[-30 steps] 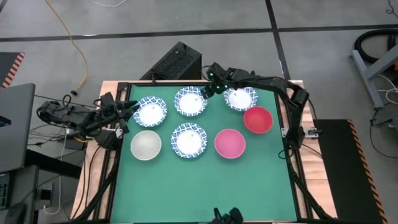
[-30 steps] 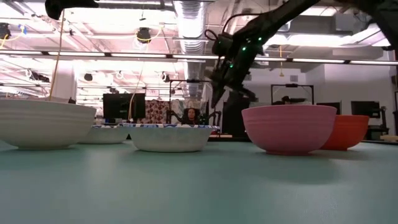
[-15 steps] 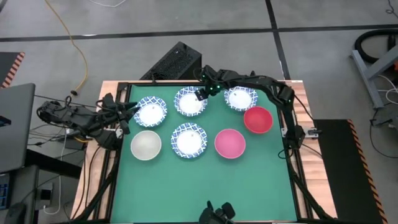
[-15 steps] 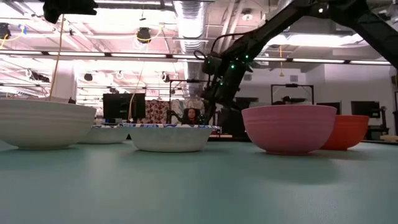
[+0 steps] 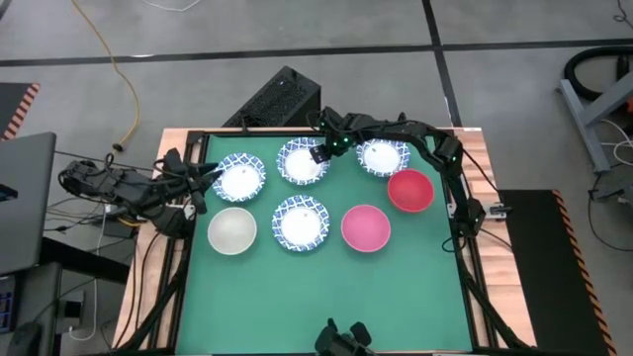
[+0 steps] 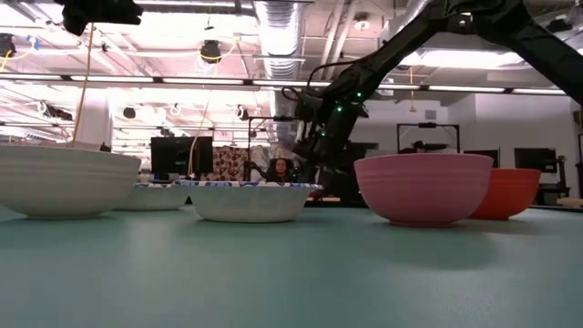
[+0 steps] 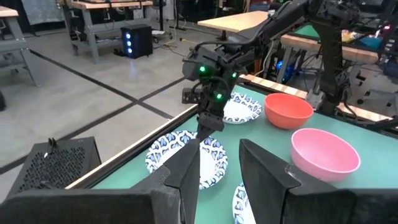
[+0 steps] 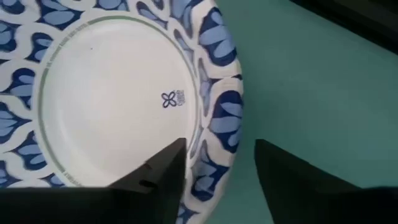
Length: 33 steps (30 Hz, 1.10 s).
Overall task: Nest bowls inside each other by size order
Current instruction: Stack the white patterned bowl on top of the white patterned bowl
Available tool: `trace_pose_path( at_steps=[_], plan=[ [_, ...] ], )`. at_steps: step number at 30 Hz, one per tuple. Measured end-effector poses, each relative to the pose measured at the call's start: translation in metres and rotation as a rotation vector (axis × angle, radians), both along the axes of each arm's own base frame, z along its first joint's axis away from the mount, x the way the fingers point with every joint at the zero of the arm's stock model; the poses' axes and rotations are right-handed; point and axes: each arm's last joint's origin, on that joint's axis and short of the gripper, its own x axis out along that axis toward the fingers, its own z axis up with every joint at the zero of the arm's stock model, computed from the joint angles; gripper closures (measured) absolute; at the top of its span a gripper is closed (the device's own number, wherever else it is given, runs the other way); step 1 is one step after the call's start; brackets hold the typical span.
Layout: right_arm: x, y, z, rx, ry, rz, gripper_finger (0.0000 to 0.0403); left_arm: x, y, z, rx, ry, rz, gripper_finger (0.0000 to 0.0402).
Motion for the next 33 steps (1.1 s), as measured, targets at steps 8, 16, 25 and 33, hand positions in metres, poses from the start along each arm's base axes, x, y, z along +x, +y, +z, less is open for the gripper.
trace_pose_path(
  at_steps=[8,16,25,33],
  plan=[
    [0.001,0.0,0.002,-0.007,-0.014,0.03,0.0386,-0.001,0.0,-0.003,0.012,0.03,0.0,0.03],
    [-0.003,0.0,0.014,0.016,-0.05,0.046,0.0396,-0.001,0.0,-0.004,0.017,0.043,-0.001,0.03],
    [-0.04,0.005,0.092,-0.052,-0.14,0.044,0.0396,-0.001,0.0,-0.004,0.017,0.044,-0.002,0.03],
    [-0.119,0.016,0.157,-0.098,-0.022,-0.041,0.0398,-0.001,0.0,-0.004,0.017,0.044,-0.003,0.03]
  ],
)
